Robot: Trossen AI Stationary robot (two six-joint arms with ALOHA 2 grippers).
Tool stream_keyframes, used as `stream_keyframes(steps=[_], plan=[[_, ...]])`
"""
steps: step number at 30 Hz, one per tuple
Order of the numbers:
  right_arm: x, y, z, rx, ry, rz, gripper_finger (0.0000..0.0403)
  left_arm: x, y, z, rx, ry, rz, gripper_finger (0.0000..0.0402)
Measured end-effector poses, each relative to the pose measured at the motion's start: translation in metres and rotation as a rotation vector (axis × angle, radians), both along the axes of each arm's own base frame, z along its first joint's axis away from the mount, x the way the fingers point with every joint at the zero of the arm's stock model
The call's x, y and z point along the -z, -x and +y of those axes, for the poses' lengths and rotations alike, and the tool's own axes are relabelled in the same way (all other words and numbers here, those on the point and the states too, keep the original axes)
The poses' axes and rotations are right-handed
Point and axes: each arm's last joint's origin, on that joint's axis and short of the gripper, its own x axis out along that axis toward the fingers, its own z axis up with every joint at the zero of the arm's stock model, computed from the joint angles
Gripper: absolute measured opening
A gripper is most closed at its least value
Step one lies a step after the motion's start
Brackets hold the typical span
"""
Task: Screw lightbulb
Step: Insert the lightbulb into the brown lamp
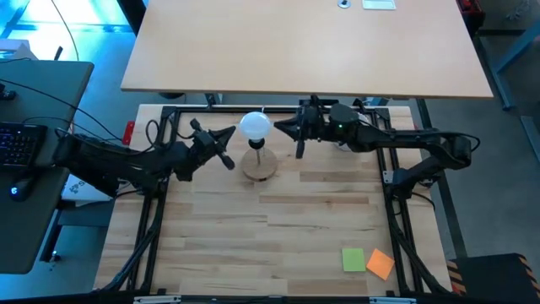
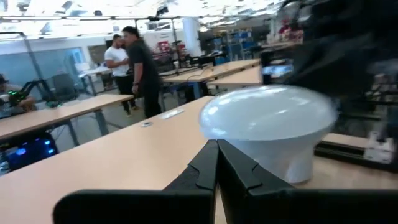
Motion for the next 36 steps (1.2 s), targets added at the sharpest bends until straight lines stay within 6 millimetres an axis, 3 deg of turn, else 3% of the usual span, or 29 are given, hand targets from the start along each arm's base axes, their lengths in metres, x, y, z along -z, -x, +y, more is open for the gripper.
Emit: stream_keyframes(steps=[4, 9, 20, 24, 27, 32, 36], plan=[[0.005, -0.002, -0.012, 0.102, 0.004, -0.006, 0.0016, -0.004, 0.001, -0.006, 0.085, -0.026, -0.015, 0.0000], [0.012, -0.009, -0.017, 0.055, -0.018, -0.039, 0.0016, -0.002, -0.004, -0.004, 0.118, -0.032, -0.013, 0.0000], [0.008, -0.008, 0.006, -0.165, -0.025, 0.007, 0.0016, 0.005, -0.006, 0.013, -0.035, -0.011, 0.025, 0.0000], [0.000, 0.001, 0.014, -0.175, 0.023, 0.031, 0.0016, 0.008, -0.004, 0.014, -0.099, -0.007, 0.060, 0.0000], [-0.005, 0.008, 0.013, -0.089, 0.043, 0.054, 0.0016, 0.005, -0.002, 0.010, -0.092, -0.009, 0.046, 0.0000], [-0.004, 0.010, -0.004, 0.112, 0.073, 0.061, 0.0016, 0.000, -0.001, 0.001, 0.016, -0.021, 0.020, 0.0000], [0.006, 0.002, -0.021, 0.095, 0.022, 0.020, 0.0016, 0.000, -0.005, -0.001, 0.136, -0.025, -0.001, 0.0000]])
